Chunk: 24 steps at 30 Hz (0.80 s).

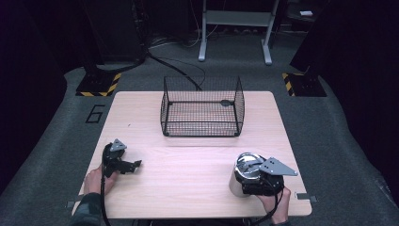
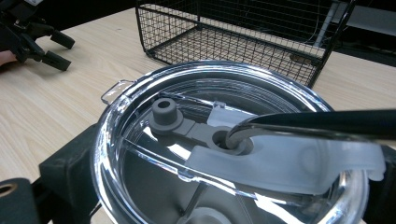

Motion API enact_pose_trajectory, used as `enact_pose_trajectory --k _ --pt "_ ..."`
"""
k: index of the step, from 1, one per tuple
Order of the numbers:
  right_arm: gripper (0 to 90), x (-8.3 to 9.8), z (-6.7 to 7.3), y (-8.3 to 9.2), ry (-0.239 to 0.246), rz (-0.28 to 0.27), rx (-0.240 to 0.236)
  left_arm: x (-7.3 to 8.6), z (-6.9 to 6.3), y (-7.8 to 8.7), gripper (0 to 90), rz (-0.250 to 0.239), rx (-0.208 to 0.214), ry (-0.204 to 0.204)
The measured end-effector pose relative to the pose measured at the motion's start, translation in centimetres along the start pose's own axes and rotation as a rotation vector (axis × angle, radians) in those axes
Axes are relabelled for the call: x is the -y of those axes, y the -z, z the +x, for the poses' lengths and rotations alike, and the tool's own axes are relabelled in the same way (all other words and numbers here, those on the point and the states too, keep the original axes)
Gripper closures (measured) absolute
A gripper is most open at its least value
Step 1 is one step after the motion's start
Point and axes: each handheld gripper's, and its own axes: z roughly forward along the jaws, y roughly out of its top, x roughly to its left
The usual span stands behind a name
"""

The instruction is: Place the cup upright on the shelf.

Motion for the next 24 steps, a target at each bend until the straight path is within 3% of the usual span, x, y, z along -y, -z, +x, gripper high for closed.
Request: enact_pose_trajectory --k 13,24 --pt "3.6 -0.4 -0.3 -0.2 0.001 0.01 -0.002 0.0 0.0 0.0 0.0 0.0 0.002 -0.001" --pt "3.7 -1.8 -0.3 -0.1 0.021 0.011 0.001 0.0 0.0 0.0 0.0 0.001 0.001 -0.003"
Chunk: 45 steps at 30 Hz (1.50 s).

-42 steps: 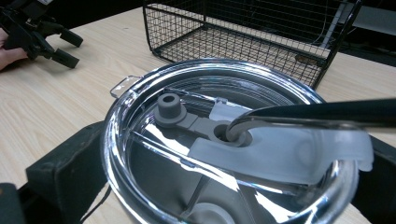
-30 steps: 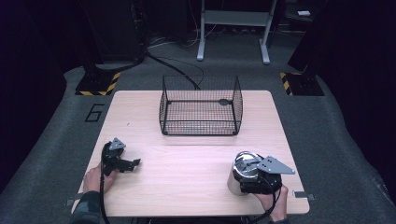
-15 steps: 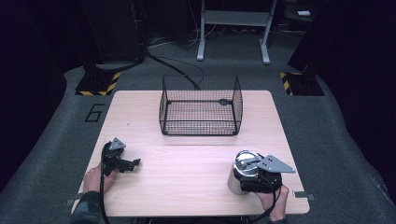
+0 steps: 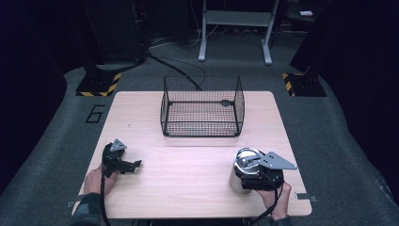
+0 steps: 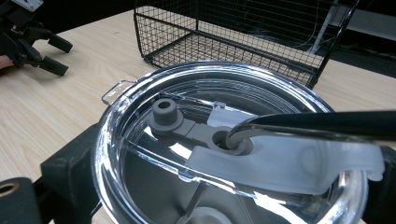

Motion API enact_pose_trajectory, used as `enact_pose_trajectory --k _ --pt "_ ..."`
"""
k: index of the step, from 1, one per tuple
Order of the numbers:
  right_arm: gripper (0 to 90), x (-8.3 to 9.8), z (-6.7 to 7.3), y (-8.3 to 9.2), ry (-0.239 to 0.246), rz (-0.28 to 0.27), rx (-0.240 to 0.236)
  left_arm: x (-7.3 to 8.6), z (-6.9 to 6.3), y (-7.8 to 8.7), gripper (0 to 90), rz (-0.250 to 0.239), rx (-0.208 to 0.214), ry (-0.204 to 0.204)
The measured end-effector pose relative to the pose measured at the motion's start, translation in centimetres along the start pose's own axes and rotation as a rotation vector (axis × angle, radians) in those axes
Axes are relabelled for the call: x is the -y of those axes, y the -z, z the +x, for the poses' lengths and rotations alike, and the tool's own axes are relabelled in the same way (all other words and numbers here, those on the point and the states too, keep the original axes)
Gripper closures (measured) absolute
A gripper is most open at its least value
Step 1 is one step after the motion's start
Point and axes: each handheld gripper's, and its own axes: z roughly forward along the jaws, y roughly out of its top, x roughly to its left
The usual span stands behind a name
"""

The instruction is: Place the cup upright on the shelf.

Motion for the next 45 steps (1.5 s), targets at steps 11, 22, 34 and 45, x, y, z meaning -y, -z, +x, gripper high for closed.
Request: enact_pose_trajectory --k 11,22,34,45 --pt "3.7 -1.1 0.1 -0.3 0.004 -0.011 0.015 0.0 0.0 0.0 0.0 0.0 0.0 0.0" --pt "3.7 -2.1 -0.2 -0.7 0.001 -0.021 0.019 0.0 0.0 0.0 0.0 0.002 0.001 -0.003" --pt "3.8 -3.8 -0.5 -1.3 0.014 -0.028 0.019 0.0 0.1 0.0 0.0 0.001 0.003 -0.005" --pt "3.8 -5.2 -1.0 -2.2 0.014 -0.027 0.01 0.0 0.1 0.0 0.0 0.001 0.002 -0.008"
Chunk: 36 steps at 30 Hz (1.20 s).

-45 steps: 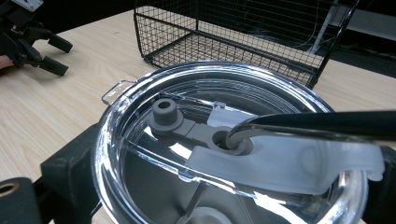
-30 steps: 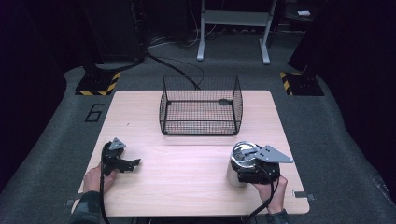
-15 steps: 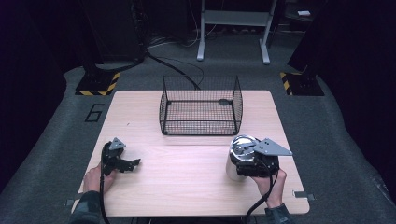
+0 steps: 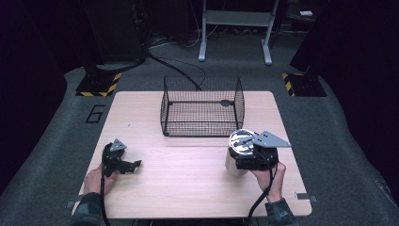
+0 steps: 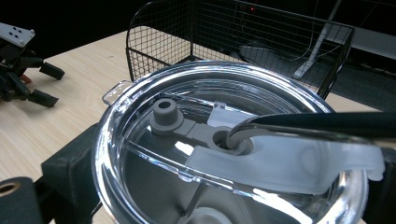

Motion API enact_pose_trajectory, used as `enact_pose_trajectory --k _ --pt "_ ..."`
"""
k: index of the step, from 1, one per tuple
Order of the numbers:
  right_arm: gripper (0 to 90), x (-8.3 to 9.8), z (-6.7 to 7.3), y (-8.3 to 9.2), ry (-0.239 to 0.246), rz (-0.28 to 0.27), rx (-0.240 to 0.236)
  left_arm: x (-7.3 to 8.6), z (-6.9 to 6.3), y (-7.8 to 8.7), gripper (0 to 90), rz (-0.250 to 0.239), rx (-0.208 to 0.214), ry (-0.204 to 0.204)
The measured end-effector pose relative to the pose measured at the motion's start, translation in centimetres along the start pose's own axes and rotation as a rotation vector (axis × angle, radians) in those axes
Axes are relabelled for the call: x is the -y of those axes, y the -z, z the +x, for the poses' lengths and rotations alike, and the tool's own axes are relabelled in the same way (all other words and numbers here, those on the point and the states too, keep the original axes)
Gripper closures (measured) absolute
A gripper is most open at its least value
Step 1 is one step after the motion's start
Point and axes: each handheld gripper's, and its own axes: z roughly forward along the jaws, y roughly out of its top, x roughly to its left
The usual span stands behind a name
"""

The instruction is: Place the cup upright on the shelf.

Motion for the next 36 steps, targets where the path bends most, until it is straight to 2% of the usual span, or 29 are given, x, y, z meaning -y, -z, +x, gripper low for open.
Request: enact_pose_trajectory --k 16,23,36 --pt "3.8 -1.9 -0.7 -1.2 -0.003 0.005 -0.009 0.0 0.0 0.0 0.0 -0.006 -0.001 0.003" --pt "3.8 -3.1 -0.9 -2.0 0.011 0.009 -0.018 0.0 0.0 0.0 0.0 -0.006 -0.001 0.003" --pt "3.8 -5.1 -1.7 -3.5 -0.009 0.005 -0.028 0.0 0.0 0.0 0.0 -0.006 -0.001 0.003"
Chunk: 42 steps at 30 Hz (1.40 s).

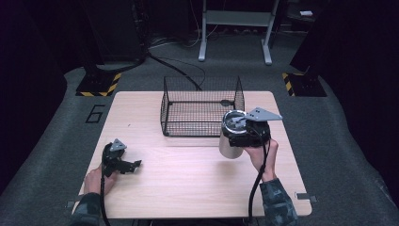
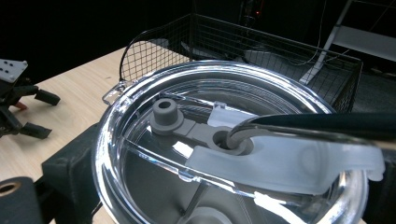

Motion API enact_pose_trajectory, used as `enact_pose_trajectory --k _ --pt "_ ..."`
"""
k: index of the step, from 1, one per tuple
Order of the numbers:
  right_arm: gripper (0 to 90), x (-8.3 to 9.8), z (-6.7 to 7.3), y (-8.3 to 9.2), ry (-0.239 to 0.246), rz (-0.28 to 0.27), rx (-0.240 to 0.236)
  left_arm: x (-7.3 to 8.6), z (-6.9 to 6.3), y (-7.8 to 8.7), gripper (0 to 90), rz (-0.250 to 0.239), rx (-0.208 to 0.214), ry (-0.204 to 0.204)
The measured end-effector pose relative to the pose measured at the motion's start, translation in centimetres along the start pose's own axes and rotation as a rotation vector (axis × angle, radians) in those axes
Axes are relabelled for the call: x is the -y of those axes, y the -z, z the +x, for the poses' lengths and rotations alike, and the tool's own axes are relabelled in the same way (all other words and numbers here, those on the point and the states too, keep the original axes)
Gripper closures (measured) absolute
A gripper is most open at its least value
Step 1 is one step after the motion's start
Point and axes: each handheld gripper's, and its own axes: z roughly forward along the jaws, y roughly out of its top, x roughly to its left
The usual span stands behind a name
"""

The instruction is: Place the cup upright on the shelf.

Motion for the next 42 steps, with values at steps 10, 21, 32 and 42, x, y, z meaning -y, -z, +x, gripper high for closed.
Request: enact_pose_trajectory --k 10,21,32,42 --pt "3.8 -1.7 -0.7 -0.8 0.0 -0.016 0.012 0.0 0.0 0.0 0.0 -0.003 -0.001 0.001" --pt "3.8 -4.3 -1.1 -1.8 0.017 -0.027 0.02 0.0 0.0 0.0 0.0 0.006 0.002 -0.001" --pt "3.8 -6.5 -1.5 -3.4 0.027 -0.024 0.022 0.0 0.0 0.0 0.0 0.004 0.001 0.0" --pt "3.8 -8.2 -1.8 -5.2 0.024 -0.021 0.029 0.0 0.0 0.1 0.0 0.008 0.001 -0.002"
